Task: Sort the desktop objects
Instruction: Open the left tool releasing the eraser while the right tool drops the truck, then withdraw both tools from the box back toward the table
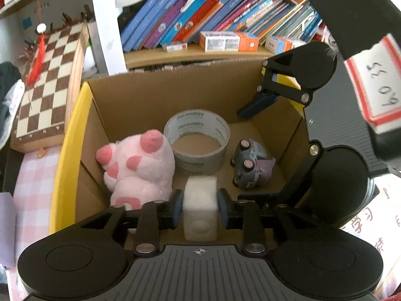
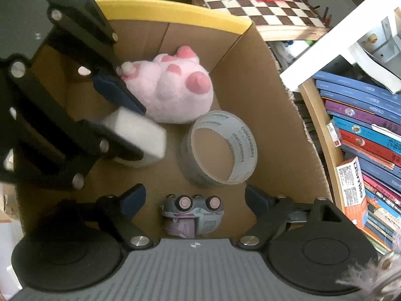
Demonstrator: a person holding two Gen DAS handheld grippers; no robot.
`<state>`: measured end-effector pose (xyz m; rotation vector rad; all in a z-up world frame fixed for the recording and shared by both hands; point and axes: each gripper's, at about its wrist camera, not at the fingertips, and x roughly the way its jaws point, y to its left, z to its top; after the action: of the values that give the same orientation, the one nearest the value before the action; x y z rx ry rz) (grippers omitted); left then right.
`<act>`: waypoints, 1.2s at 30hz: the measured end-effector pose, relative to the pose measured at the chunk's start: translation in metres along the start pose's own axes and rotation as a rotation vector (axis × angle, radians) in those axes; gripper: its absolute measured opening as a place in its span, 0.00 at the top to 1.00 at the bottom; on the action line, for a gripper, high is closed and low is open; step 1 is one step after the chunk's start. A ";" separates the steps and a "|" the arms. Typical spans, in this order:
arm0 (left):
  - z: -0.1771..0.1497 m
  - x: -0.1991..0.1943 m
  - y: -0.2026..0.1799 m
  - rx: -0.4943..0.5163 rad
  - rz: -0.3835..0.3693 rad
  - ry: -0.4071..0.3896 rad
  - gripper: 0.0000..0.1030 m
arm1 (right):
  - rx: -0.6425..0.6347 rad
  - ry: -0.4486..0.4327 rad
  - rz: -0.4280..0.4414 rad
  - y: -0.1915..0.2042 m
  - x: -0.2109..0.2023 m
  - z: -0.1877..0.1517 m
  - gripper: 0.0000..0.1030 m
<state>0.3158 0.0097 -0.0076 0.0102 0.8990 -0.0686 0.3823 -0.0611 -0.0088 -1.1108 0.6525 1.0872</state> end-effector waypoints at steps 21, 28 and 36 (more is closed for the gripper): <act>-0.006 -0.072 -0.011 0.009 0.077 -0.221 0.22 | 0.332 -0.180 -0.172 -0.009 -0.065 -0.028 0.11; -0.015 -0.105 -0.011 -0.009 0.107 -0.317 0.16 | 0.478 -0.289 -0.273 0.002 -0.100 -0.041 0.10; -0.029 -0.132 -0.002 -0.071 0.131 -0.390 0.15 | 0.643 -0.393 -0.331 0.026 -0.135 -0.053 0.07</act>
<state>0.2107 0.0161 0.0777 -0.0103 0.5093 0.0813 0.3136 -0.1573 0.0788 -0.4094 0.4327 0.7004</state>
